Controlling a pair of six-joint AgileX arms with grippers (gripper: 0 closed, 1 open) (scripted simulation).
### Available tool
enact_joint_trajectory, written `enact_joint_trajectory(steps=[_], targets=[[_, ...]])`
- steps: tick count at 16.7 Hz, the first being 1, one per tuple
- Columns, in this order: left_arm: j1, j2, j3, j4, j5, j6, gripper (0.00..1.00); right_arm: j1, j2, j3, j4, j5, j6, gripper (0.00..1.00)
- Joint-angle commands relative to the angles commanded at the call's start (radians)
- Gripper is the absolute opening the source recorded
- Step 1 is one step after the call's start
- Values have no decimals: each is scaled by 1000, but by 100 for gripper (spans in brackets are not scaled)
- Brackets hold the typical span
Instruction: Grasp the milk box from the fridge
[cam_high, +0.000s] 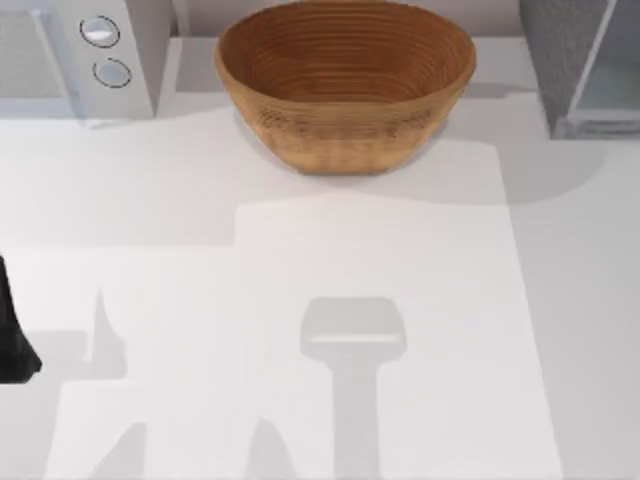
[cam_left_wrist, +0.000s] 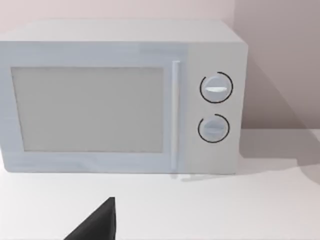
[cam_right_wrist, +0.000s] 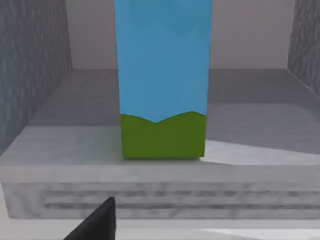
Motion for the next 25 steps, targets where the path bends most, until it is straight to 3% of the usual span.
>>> enact_joint_trajectory(steps=[6, 10, 17, 25], targets=[[0, 0, 0, 0, 0, 0, 100, 160, 175, 434, -216, 171, 0, 100], [0, 0, 0, 0, 0, 0, 100, 240, 239, 591, -328, 256, 1, 100], [0, 0, 0, 0, 0, 0, 100, 249, 250, 620, -351, 266, 1, 100], [0, 0, 0, 0, 0, 0, 100, 274, 388, 893, -484, 291, 0, 100]])
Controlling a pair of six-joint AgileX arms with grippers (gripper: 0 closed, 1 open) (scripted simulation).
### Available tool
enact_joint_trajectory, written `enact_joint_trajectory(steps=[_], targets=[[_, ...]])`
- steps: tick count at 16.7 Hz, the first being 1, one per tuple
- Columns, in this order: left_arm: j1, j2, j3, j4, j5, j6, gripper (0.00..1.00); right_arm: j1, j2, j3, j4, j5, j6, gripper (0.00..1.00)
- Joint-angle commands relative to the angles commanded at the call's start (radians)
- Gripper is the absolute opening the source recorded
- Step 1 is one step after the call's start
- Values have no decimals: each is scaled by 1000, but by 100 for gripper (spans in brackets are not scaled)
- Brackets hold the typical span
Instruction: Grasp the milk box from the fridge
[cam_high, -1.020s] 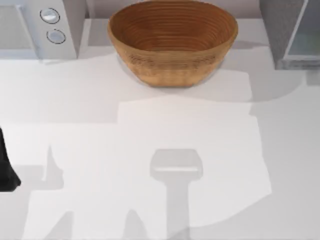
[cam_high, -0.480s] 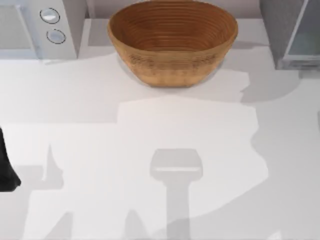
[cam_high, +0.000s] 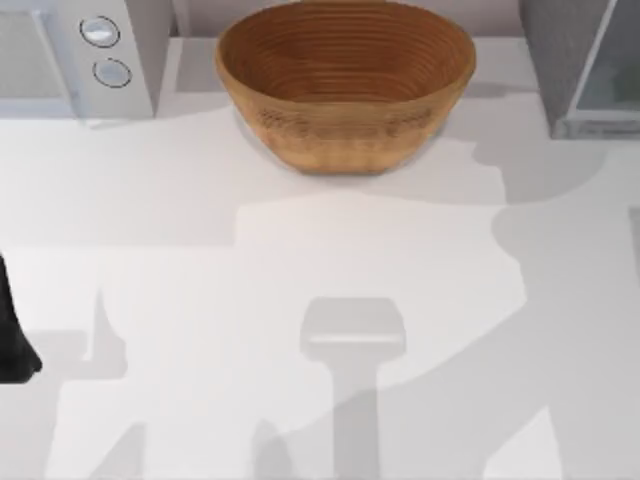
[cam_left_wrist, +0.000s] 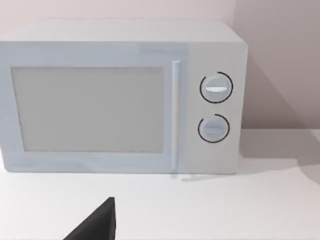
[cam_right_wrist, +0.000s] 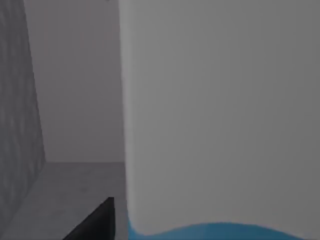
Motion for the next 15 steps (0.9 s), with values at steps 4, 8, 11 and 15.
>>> enact_joint_trajectory(steps=[4, 8, 11, 15], targets=[[0, 0, 0, 0, 0, 0, 100, 1, 3, 5, -3, 1, 0, 100], [0, 0, 0, 0, 0, 0, 100, 1, 3, 5, -3, 1, 0, 70], [0, 0, 0, 0, 0, 0, 100, 1, 3, 5, -3, 1, 0, 47], [0, 0, 0, 0, 0, 0, 100, 1, 3, 5, -3, 1, 0, 17]])
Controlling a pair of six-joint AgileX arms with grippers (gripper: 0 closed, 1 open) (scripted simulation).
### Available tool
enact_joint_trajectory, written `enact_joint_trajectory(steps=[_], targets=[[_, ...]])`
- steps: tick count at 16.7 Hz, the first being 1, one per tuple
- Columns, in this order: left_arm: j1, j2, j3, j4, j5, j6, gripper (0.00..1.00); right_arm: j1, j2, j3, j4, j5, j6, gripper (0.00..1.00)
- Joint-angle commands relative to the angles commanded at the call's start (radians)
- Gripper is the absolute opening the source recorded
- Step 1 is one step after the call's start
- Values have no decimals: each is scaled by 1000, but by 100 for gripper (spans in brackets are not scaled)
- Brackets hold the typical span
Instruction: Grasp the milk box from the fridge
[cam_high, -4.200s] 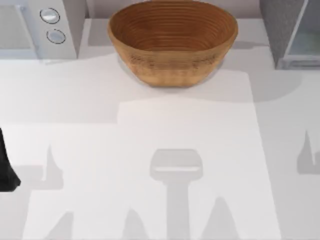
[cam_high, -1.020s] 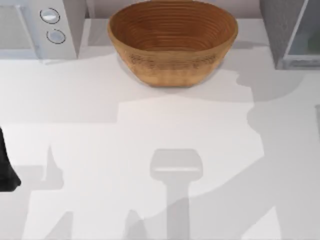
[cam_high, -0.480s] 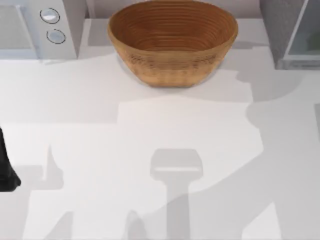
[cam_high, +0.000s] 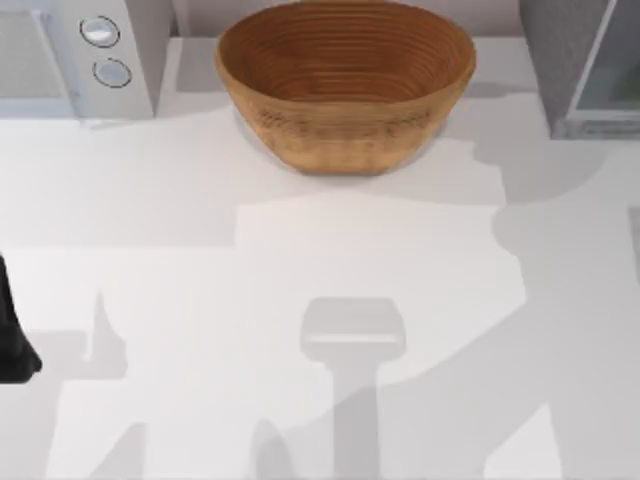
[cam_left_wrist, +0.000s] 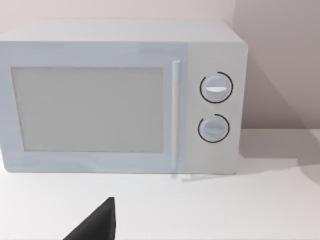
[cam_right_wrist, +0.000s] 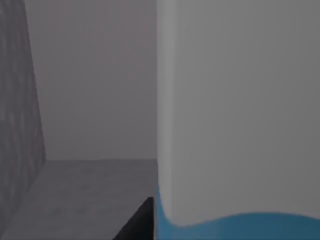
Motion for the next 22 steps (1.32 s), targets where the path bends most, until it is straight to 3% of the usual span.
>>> enact_joint_trajectory(steps=[2, 3, 12, 22], targets=[[0, 0, 0, 0, 0, 0, 100, 0, 0, 0, 0, 0, 0, 2], [0, 0, 0, 0, 0, 0, 100, 0, 0, 0, 0, 0, 0, 0], [0, 0, 0, 0, 0, 0, 100, -3, -5, 0, -4, 0, 2, 0], [0, 0, 0, 0, 0, 0, 100, -3, -128, 32, -158, -2, 3, 0]])
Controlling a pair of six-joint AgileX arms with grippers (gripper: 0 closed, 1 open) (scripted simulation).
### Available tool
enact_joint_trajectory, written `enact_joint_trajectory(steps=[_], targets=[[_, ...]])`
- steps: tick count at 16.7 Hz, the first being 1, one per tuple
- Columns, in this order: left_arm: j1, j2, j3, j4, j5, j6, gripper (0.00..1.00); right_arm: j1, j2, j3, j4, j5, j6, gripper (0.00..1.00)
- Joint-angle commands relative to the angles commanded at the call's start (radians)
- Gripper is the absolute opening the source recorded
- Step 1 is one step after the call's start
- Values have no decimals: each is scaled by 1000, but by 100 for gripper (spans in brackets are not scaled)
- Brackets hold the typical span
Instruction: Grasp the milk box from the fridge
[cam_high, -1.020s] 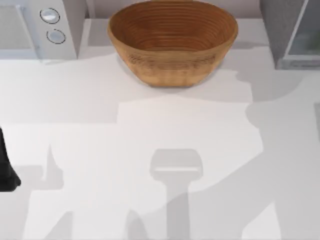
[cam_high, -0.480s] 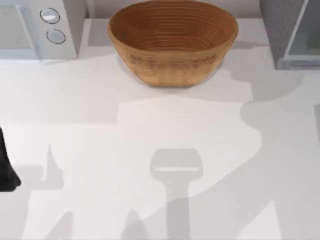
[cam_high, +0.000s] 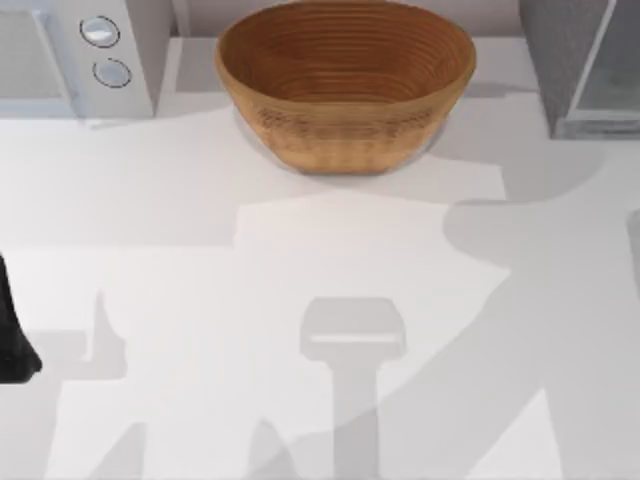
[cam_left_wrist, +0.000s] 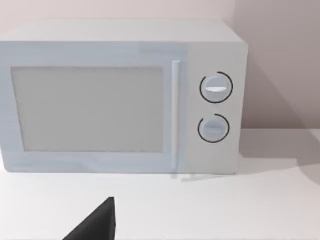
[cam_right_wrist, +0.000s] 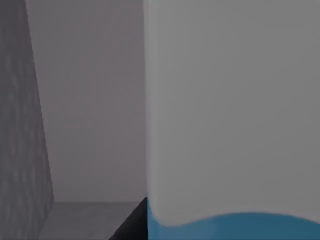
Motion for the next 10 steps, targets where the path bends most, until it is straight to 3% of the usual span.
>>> enact_joint_trajectory(steps=[5, 10], targets=[[0, 0, 0, 0, 0, 0, 100, -4, -48, -75, 31, -11, 2, 0], [0, 0, 0, 0, 0, 0, 100, -29, -191, -325, 117, -33, 4, 0]])
